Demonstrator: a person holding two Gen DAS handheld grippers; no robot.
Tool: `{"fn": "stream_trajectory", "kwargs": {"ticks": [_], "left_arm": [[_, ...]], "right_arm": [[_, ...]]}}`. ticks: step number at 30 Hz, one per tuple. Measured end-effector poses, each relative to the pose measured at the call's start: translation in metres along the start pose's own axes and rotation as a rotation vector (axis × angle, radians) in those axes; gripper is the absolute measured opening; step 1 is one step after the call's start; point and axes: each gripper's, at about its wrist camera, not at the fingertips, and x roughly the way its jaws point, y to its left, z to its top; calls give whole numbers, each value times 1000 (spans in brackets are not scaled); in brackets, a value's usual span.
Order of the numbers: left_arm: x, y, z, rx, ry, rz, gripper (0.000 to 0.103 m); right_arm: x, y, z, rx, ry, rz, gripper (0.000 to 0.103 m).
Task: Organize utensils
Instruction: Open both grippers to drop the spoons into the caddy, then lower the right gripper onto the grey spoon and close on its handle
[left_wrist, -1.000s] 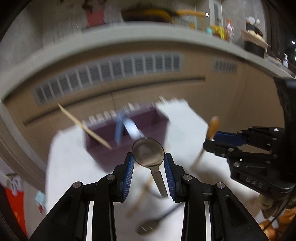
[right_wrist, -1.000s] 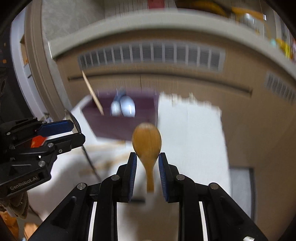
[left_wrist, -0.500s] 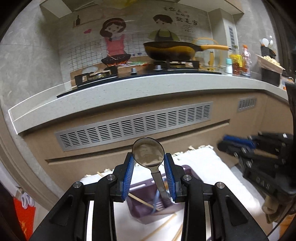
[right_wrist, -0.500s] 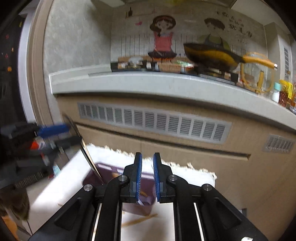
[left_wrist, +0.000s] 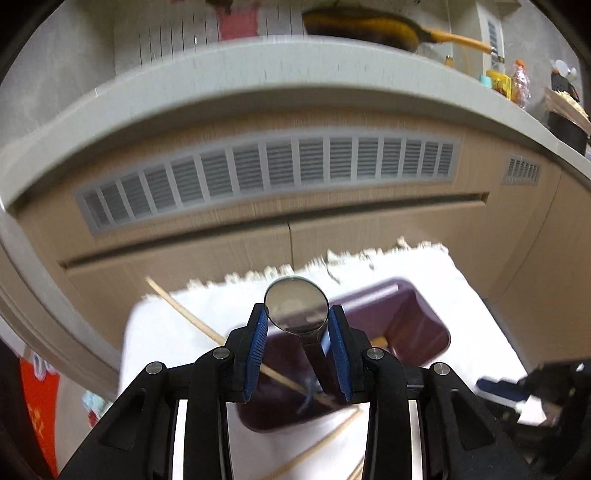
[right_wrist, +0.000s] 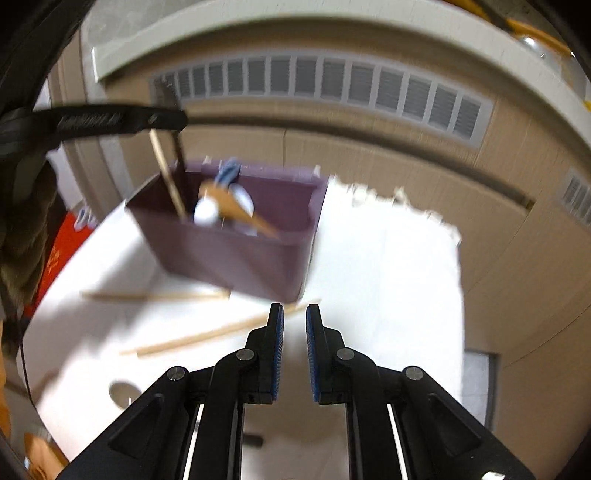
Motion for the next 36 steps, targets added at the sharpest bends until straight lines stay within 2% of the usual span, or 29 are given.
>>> {"fn": "stream_trajectory", "kwargs": {"ticks": [6, 8, 10, 13, 16, 19, 23, 24, 25, 26, 27, 31, 36], "left_arm": [[-5, -9, -25, 21, 22, -51, 41], [-11, -14, -35, 34, 27, -75, 43], [-15, -19, -43, 52, 38, -98, 48], [-15, -29, -60, 80, 83, -137, 52], [-14, -38, -79, 109, 136, -166, 55], [-11, -40, -97, 127, 182, -158, 59], [-3, -32, -114, 105, 233, -131, 59], [-1, -30, -117, 94, 242, -128, 59], [1, -29, -120, 83, 251, -129, 60], [2, -27, -121, 75, 257, -131, 60], [4, -26, -123, 66, 264, -137, 60], [11, -36, -131, 74, 288, -166, 60], [18, -55, -135, 104, 314, -204, 60]], "right_arm": [[16, 21, -34, -69, 95, 111, 13], [20, 31, -47, -94, 131, 175, 19], [24, 43, -58, -126, 162, 238, 30], [26, 68, -71, -199, 184, 277, 32], [26, 85, -74, -254, 173, 279, 43], [30, 94, -73, -289, 177, 280, 51], [36, 102, -72, -323, 173, 246, 52], [37, 101, -70, -319, 178, 246, 50], [37, 99, -68, -309, 182, 236, 39], [36, 98, -67, -302, 181, 224, 35], [36, 94, -66, -292, 183, 208, 27], [31, 73, -68, -233, 183, 141, 17], [17, 29, -78, -100, 180, 96, 11]]}}
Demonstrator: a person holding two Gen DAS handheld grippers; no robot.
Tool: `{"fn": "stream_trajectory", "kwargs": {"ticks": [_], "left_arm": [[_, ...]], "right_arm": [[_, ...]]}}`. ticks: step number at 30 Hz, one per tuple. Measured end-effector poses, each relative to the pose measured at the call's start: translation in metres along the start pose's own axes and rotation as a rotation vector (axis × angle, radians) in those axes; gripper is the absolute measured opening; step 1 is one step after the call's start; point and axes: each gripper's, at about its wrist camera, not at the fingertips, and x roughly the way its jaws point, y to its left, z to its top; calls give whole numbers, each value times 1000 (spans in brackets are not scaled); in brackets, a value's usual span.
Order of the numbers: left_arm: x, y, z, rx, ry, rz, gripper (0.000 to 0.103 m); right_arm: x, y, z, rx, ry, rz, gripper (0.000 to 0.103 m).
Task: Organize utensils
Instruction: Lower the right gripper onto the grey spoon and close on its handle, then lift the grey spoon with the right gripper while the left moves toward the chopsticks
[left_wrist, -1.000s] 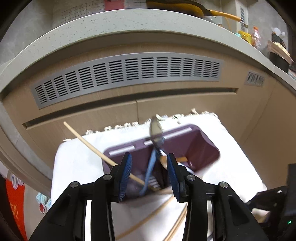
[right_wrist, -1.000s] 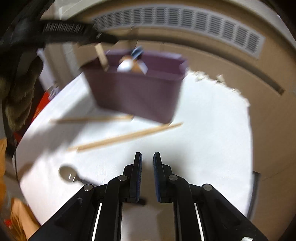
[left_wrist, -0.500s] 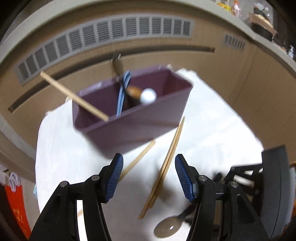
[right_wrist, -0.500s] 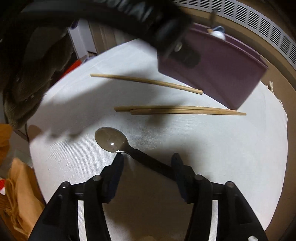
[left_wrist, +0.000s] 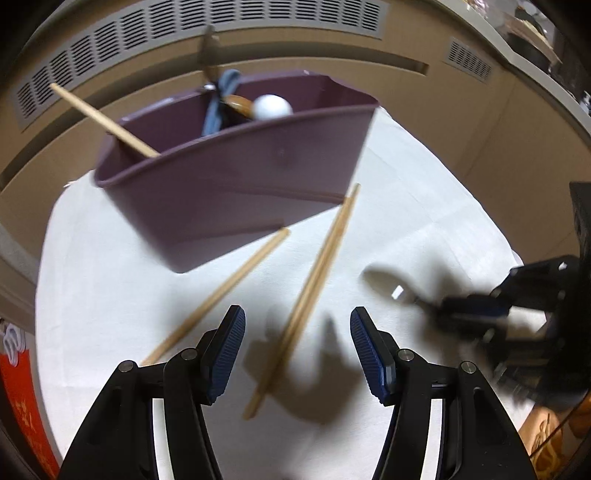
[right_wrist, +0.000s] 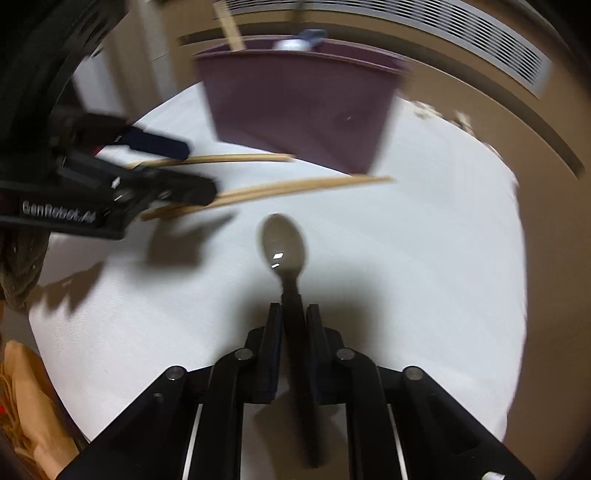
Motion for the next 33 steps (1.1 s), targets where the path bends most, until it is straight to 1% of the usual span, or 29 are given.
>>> {"fn": "stream_trajectory", "kwargs": {"ticks": [3, 6, 7, 10, 12, 15, 16, 17, 18, 19, 20, 22, 23, 24, 27, 31, 33], "left_arm": [[8, -3, 2, 14, 8, -22, 60], [16, -4, 7, 10, 25, -64, 60], [20, -4, 10, 12, 30, -68, 60], [29, -11, 20, 46, 39, -50, 58], [38, -16, 28, 77, 55, -36, 51], [52, -16, 37, 80, 93, 5, 44], [55, -16, 39, 76, 95, 10, 44], [55, -15, 40, 70, 96, 13, 38], [54, -14, 40, 60, 99, 16, 26], [52, -14, 39, 49, 102, 18, 19], [50, -15, 38, 36, 105, 15, 14], [41, -18, 30, 24, 100, 6, 14], [37, -19, 25, 25, 98, 2, 10], [32, -21, 19, 22, 95, -7, 9], [11, -32, -1, 20, 80, -41, 9], [-13, -44, -25, 13, 72, -118, 9], [-17, -46, -32, 25, 74, -127, 9]], "right_arm": [[-14, -28, -14, 110, -19, -1, 11], [-30, -57, -32, 212, -49, -1, 11], [-30, -59, -36, 238, -59, -1, 11], [-36, -82, -49, 304, -82, 0, 11], [-40, -84, -54, 328, -89, 0, 11], [-42, -84, -62, 346, -95, 2, 11], [-42, -85, -62, 349, -97, 6, 11], [-43, -86, -64, 351, -101, 7, 11], [-44, -86, -67, 353, -106, 4, 11], [-46, -87, -69, 354, -109, 4, 11], [-47, -88, -70, 358, -113, 7, 11], [-49, -90, -72, 363, -119, 8, 11], [-50, -89, -73, 365, -122, 8, 11], [-50, -89, -74, 367, -124, 11, 11], [-52, -87, -77, 369, -129, 17, 11], [-54, -85, -77, 367, -134, 20, 11], [-54, -83, -76, 365, -135, 24, 11]]}}
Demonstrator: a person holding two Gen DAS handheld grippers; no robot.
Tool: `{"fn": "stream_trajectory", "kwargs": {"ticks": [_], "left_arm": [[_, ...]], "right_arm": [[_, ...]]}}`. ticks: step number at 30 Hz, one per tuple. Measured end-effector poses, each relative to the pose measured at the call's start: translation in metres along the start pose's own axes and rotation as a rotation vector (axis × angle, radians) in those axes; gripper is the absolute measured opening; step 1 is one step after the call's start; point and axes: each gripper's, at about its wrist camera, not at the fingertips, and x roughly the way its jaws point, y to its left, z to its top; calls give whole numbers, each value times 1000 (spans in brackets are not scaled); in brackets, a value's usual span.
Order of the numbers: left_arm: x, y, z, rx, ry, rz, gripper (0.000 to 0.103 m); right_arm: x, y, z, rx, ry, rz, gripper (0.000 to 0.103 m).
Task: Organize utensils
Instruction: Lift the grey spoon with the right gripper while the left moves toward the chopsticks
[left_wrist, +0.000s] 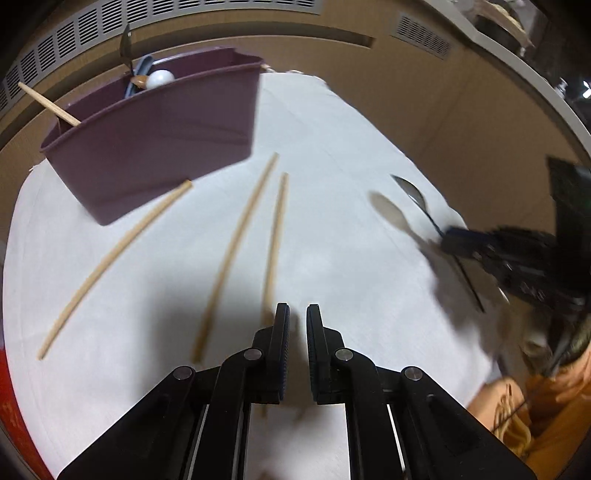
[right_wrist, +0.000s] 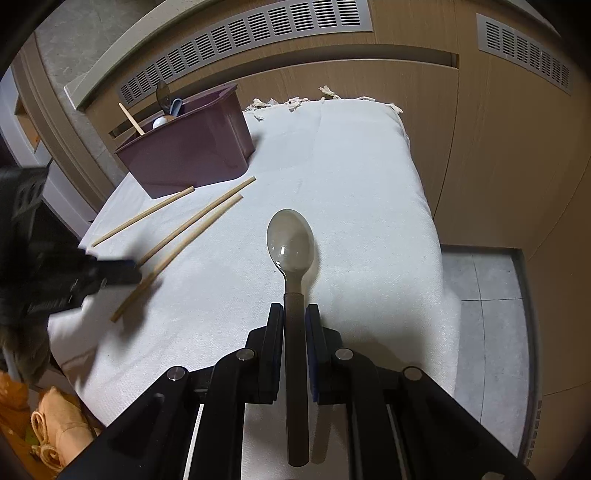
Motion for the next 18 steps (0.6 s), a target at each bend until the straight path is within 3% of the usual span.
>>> {"fn": "stream_trajectory", "kwargs": {"ticks": [5, 12, 18], "left_arm": [[17, -20, 15, 25, 25, 41, 12], [56, -7, 54, 12, 65, 123, 13], [55, -5, 60, 10, 59, 157, 13]], "right_arm": [[7, 2, 0, 1, 15, -5, 11], [8, 0, -4, 3, 21, -12, 11], [10, -4, -7, 10, 23, 5, 11]]}}
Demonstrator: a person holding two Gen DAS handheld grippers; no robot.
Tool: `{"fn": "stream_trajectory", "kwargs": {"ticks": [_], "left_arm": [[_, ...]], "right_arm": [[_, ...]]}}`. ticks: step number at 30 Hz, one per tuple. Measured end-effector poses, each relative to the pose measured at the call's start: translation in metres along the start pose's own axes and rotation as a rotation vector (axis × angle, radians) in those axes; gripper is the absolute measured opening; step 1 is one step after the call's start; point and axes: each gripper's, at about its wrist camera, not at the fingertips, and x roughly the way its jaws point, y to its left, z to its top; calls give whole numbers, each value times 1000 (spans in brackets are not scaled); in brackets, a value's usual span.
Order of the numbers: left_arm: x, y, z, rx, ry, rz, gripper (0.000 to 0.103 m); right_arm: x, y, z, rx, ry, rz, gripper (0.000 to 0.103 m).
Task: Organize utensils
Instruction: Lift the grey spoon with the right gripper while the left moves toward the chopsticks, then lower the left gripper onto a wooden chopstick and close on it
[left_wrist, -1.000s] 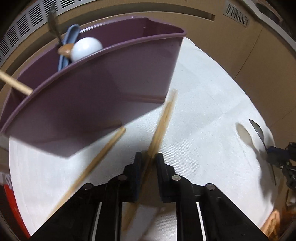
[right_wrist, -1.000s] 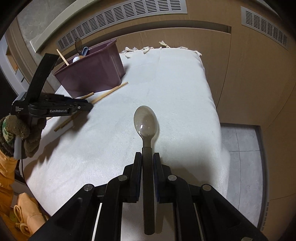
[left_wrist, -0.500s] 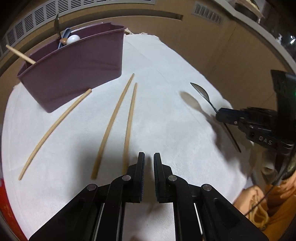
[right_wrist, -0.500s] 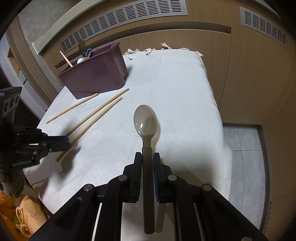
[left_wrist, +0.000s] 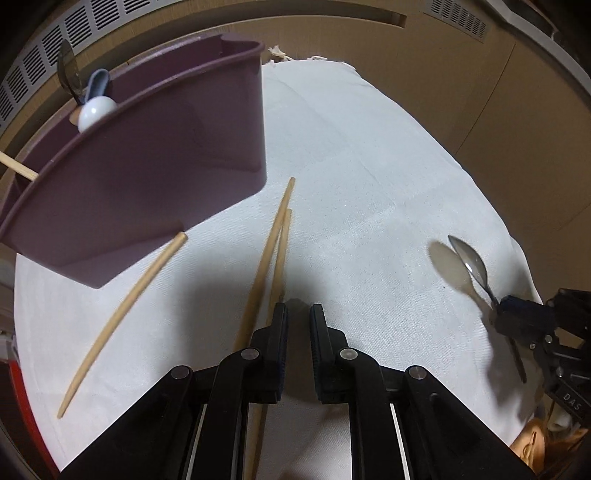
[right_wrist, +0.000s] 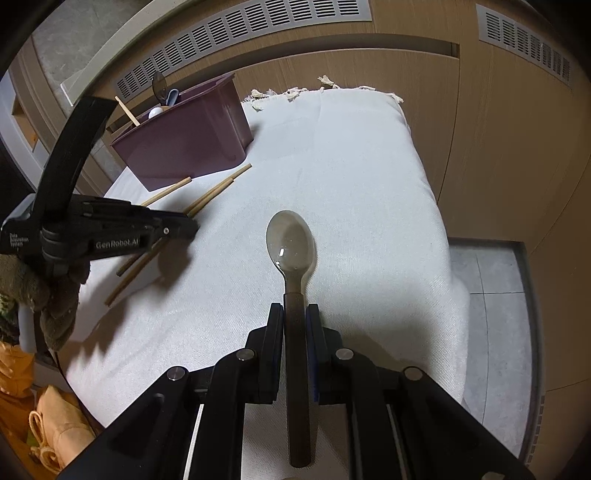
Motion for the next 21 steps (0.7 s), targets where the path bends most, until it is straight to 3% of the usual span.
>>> {"fn": "stream_trajectory", "kwargs": {"ticks": [4, 6, 10, 17, 19, 21], "left_arm": [[-14, -4, -7, 39, -30, 12, 15], [-17, -3, -12, 49, -29, 16, 22], [-1, 1, -10, 39, 13, 37, 23], [14, 6, 7, -8, 32, 7, 24], [17, 7, 12, -18, 37, -15, 29], [20, 7, 17, -28, 50, -67, 49]], "right_arm": [[2, -2, -1, 9, -1, 7, 11], [2, -3, -2, 10, -2, 11, 11], [3, -1, -2, 8, -3, 19, 11], [2, 3, 1, -6, -9, 5, 12], [2, 3, 2, -10, -10, -2, 13], [3, 3, 3, -15, -11, -12, 13]]}}
